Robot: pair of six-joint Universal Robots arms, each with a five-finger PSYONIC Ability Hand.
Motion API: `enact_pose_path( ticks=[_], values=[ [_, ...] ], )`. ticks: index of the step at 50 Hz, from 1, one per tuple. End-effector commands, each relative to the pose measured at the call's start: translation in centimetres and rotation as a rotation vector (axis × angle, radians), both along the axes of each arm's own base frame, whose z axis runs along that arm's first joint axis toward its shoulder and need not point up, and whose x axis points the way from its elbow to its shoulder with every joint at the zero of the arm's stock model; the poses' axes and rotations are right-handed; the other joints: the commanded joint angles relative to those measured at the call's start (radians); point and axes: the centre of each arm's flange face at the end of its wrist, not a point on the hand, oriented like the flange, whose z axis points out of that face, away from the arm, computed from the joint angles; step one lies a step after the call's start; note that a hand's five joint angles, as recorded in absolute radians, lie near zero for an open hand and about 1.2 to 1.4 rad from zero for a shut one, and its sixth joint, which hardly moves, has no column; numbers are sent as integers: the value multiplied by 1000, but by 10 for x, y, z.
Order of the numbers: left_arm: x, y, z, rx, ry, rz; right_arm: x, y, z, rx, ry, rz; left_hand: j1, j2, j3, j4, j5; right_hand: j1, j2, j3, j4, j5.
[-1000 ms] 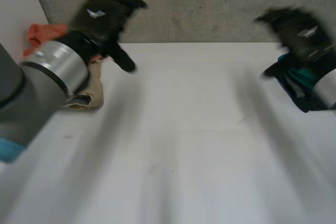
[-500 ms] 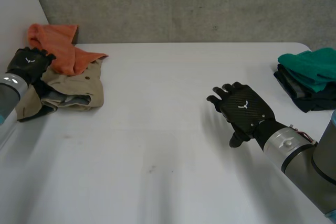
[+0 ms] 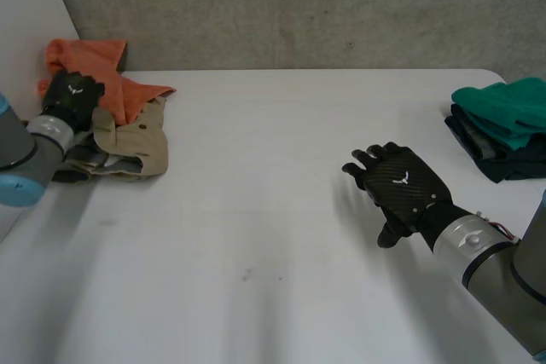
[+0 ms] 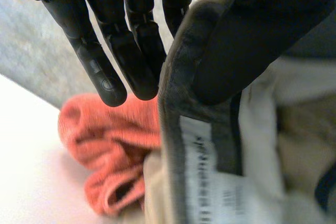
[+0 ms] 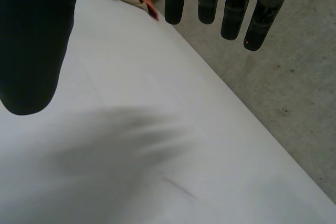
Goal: Fold the laundry.
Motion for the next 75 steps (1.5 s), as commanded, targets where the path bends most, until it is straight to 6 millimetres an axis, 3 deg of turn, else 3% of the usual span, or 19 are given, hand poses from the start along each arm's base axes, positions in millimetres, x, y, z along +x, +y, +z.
enact_pose_path(
  ticks=[1,3,4,8,12,23,29,34,38,39,40,41,42,50,52,57,66,71,75],
  values=[
    [-58,46,113,-179,145,-65,-4,-12,6,-28,-7,-28,248,205,211,203,277,-30,-48,-41,-62,-68],
    [-66,56,142,-235,200,-77,-4,-14,7,-32,-9,-33,248,205,211,203,277,-30,-48,-41,-62,-68],
    [-67,65,172,-299,250,-74,-4,-14,7,-32,-9,-35,248,205,211,203,277,-30,-48,-41,-62,-68],
    [-64,88,235,-437,345,-54,-5,-14,6,-26,-6,-47,248,205,211,203,277,-30,-48,-41,-62,-68],
    [-76,108,265,-503,385,-80,-7,-14,5,-20,-2,-59,248,205,211,203,277,-30,-48,-41,-62,-68],
    [-157,185,282,-470,453,-317,-29,-39,13,-48,-14,-179,248,205,211,203,277,-30,-48,-41,-62,-68],
    [-189,224,292,-475,493,-430,-38,-46,16,-50,-23,-276,248,205,211,203,277,-30,-48,-41,-62,-68],
    [-213,244,279,-424,503,-498,-44,-51,18,-48,-30,-316,248,205,211,203,277,-30,-48,-41,-62,-68],
    [-250,266,235,-298,475,-581,-46,-53,18,-46,-35,-325,248,205,211,203,277,-30,-48,-41,-62,-68],
    [-253,268,227,-275,465,-590,-46,-53,19,-48,-35,-325,182,139,144,136,211,-30,-48,-41,-62,-68],
    [-257,269,217,-252,455,-596,-47,-54,19,-48,-35,-329,-63,-106,-101,-109,-34,-30,-48,-41,-62,-68],
    [-260,271,208,-228,444,-600,-48,-55,19,-51,-36,-331,-356,-399,-394,-402,-327,-30,-48,-41,-62,-68],
    [-263,271,192,-187,425,-599,-48,-55,19,-51,-36,-332,-923,-966,-961,-968,-894,-30,-48,-41,-62,-68],
    [-258,276,136,-19,338,-578,-55,-65,29,-68,-69,-359,-973,-1016,-1011,-1019,-944,-30,-48,-41,-62,-68],
    [-254,279,133,5,327,-573,-60,-70,36,-73,-84,-376,-973,-1016,-1011,-1019,-944,-30,-48,-41,-62,-68],
    [-230,290,159,5,343,-557,-70,-71,56,-38,-78,-406,-973,-1016,-1011,-1019,-944,-30,-48,-41,-62,-68],
    [-179,248,160,40,399,-396,-65,-47,93,61,-62,-360,-973,-1016,-1011,-1019,-944,-30,-48,-41,-62,-68],
    [-163,234,154,133,475,-362,-42,-23,106,118,-89,-269,-973,-1016,-1011,-1019,-944,-30,-48,-41,-62,-68],
    [-156,229,146,227,522,-388,-23,-5,102,201,-147,-211,-961,-1004,-999,-1007,-932,-30,-48,-41,-62,-68]
  ],
)
